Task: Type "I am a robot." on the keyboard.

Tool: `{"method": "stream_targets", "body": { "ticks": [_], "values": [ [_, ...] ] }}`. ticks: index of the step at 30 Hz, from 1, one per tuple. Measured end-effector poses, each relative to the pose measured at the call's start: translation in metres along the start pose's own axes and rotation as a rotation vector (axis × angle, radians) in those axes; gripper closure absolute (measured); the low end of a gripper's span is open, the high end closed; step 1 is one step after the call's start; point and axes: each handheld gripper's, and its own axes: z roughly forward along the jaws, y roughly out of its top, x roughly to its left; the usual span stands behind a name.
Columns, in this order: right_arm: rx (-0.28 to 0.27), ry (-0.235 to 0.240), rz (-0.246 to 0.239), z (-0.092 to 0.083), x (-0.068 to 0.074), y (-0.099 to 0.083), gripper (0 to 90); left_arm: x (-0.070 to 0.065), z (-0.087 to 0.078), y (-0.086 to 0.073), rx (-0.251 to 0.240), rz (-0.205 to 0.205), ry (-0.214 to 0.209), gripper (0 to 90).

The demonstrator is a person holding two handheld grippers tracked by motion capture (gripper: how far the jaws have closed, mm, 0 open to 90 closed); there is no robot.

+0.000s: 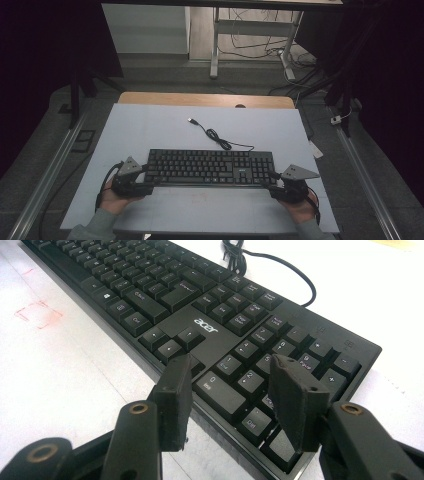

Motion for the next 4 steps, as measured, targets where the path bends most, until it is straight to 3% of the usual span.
{"method": "stream_targets", "body": {
  "ticks": [4],
  "values": [
    [-0.002,0.006,0.001,0.0011,-0.0004,0.0000,52.1,-0.0001,0.0007,0.0001,0.003,0.002,-0.001,31.0]
  ]
}}
